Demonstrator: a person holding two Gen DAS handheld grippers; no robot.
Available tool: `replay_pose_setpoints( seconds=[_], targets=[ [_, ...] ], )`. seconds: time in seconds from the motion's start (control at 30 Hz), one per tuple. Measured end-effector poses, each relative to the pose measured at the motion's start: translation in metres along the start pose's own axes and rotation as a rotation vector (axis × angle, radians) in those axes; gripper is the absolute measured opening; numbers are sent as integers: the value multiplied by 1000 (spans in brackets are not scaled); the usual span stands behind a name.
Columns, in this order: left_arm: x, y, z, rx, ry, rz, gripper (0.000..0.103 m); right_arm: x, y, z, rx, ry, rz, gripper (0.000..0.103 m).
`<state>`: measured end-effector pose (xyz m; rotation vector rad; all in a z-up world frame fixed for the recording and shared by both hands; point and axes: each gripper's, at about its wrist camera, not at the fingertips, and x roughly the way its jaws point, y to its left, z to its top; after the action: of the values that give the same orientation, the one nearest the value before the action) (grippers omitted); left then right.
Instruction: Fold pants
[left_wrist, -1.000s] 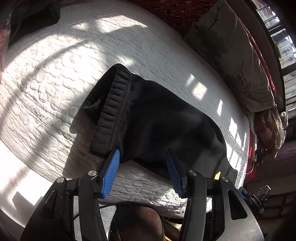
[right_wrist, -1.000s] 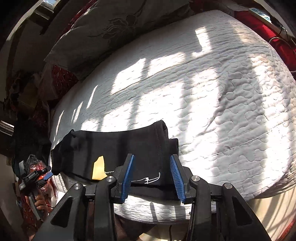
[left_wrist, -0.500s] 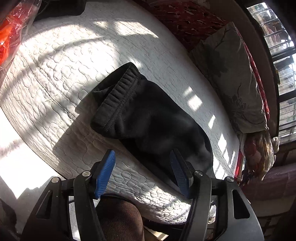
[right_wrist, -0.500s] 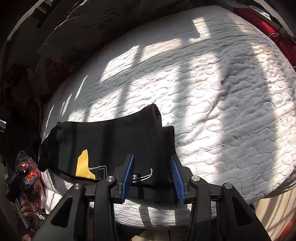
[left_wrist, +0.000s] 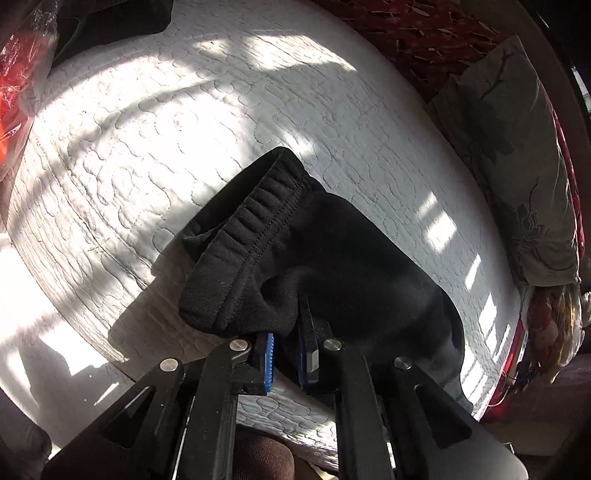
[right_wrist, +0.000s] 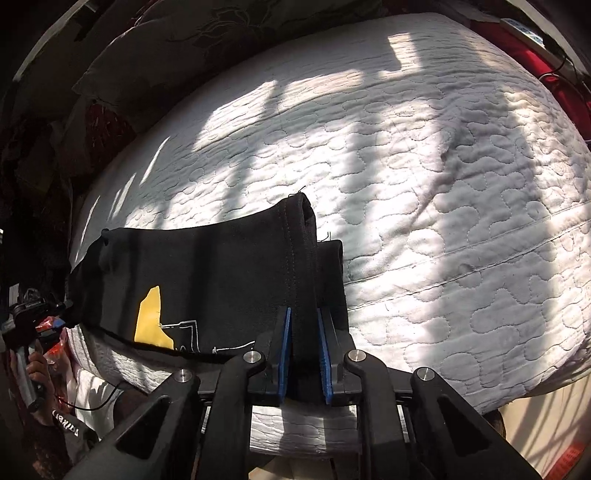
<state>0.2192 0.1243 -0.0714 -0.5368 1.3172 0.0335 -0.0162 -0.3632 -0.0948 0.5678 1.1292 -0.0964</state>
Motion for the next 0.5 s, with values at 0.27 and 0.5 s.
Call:
replay_pose_setpoints(
  seconds=[0.27,0.5],
  targets=[
    [12,21,-1,61,55,46,6,-34,-20,-19,98,0,148,11],
    [13,19,-8,125,52,38,7,-7,-29,-27,124,49,87,21]
  ],
)
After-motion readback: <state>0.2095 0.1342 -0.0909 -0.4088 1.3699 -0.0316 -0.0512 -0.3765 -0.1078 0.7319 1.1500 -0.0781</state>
